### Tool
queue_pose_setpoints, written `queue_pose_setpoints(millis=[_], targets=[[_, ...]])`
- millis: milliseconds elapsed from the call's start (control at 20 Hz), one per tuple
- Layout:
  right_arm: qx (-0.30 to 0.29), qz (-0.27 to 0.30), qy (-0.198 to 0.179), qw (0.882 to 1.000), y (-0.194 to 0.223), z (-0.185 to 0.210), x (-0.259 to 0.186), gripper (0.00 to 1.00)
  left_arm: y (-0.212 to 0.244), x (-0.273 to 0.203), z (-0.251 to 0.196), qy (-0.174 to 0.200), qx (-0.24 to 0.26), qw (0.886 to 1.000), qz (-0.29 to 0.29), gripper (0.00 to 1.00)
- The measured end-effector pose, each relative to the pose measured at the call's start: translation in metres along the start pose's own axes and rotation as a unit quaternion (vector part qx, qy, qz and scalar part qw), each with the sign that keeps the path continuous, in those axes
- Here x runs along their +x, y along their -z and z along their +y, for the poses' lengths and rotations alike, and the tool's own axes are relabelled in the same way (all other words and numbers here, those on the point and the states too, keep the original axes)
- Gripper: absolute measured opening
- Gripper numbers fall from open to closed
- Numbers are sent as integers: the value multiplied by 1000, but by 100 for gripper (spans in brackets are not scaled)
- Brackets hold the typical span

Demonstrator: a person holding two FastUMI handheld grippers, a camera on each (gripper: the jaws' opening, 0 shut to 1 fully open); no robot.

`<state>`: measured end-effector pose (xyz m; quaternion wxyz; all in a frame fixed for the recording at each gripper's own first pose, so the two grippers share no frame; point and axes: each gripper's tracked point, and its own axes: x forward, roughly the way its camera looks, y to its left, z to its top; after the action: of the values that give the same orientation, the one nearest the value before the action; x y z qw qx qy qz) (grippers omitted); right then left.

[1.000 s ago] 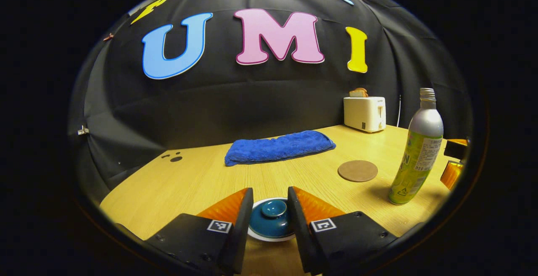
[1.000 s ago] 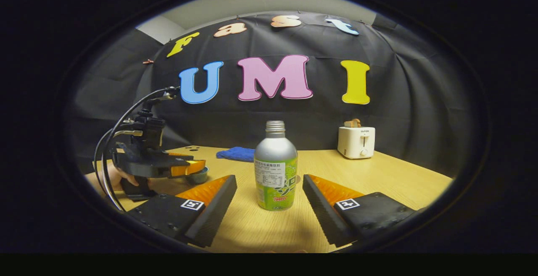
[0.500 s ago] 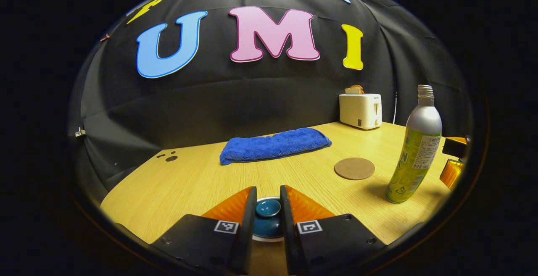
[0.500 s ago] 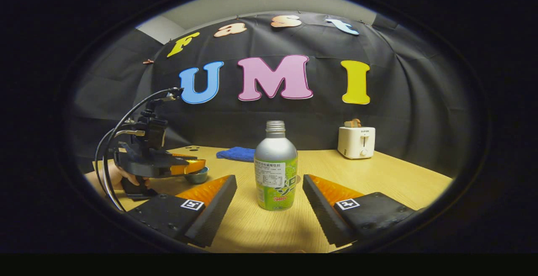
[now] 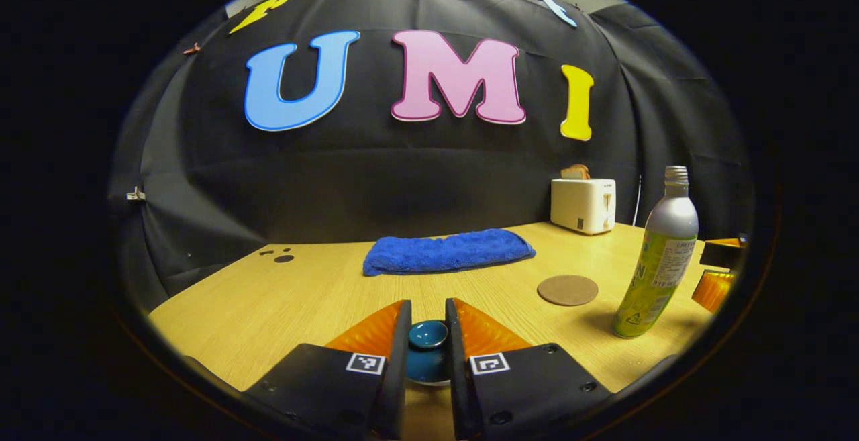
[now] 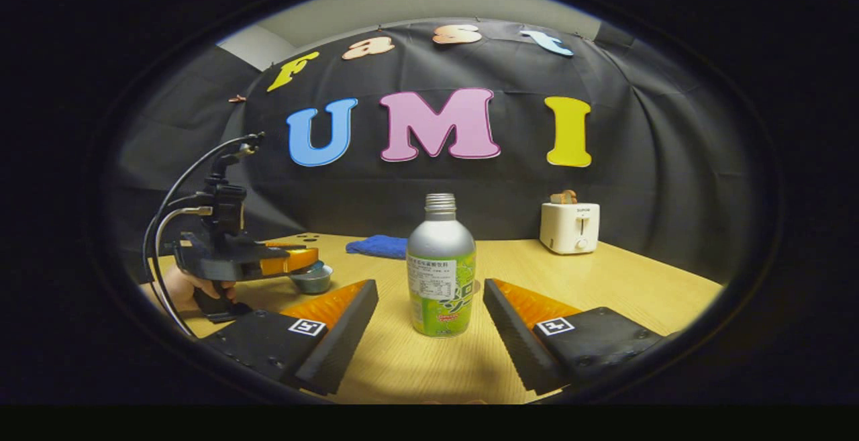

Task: Open the teacup lid with one hand, grasp the water bottle and pour water into the teacup with the other hand; after pouring, place the water bottle on the coaster and then close the teacup lid.

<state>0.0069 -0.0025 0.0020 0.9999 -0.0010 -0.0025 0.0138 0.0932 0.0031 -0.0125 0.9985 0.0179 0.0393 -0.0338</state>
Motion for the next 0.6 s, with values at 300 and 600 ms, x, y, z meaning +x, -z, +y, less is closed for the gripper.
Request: queue_pose_setpoints(millis=[300,600], targets=[[0,-1,-4,1000,-1,1,1,98,-2,-16,16,-18,-16,1000,-15,31],[0,-1,-3,1000,-1,-3,15,98,1,-51,62,-55,-16,998,-23,31]])
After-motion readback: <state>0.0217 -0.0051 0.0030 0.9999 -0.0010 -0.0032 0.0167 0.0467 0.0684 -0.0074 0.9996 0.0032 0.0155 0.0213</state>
